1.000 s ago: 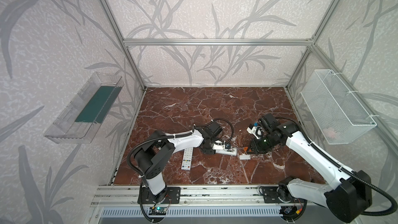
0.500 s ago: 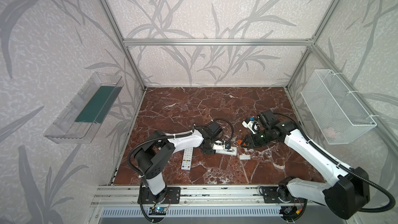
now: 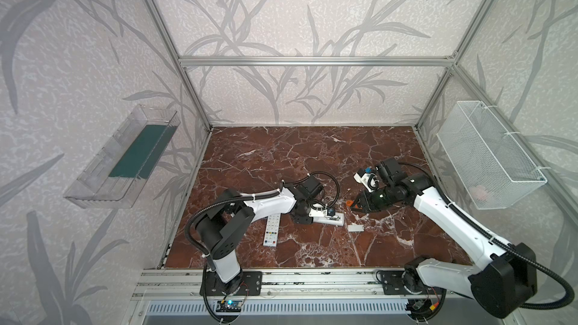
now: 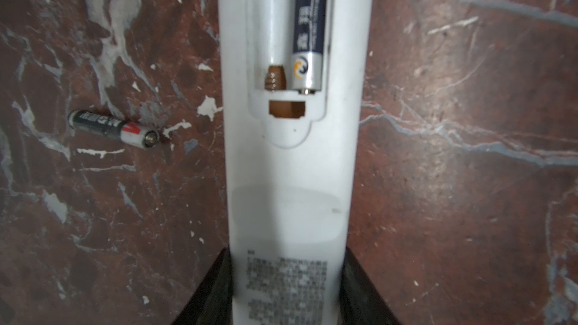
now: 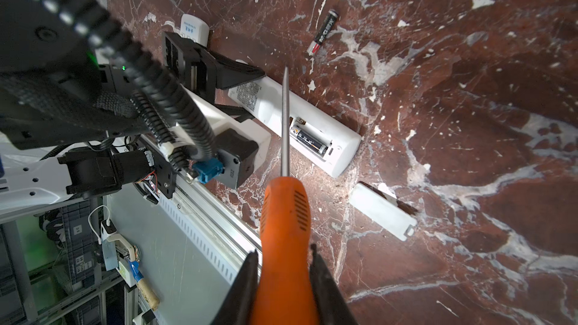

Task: Unload the batteries from the remote control
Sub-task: 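Pry the first AA battery out with the screwdriver tip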

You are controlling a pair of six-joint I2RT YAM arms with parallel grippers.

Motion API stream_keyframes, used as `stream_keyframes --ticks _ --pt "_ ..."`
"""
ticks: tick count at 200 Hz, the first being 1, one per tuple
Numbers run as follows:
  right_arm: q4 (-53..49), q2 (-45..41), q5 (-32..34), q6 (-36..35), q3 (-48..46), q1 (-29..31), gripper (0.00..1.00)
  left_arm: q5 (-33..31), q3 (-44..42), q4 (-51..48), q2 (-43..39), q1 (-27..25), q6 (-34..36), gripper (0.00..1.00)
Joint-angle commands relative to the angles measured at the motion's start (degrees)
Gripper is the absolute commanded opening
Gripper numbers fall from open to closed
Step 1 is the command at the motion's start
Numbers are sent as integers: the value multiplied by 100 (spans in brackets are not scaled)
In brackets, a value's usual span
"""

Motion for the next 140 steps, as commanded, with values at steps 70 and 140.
stream_keyframes --ticks 70,140 --pt "-825 -305 5 -274 -487 -9 0 -149 -78 -215 342 18 -37 0" --pt "-1309 8 640 -383 -249 -8 0 -170 -83 -213 354 18 -30 0"
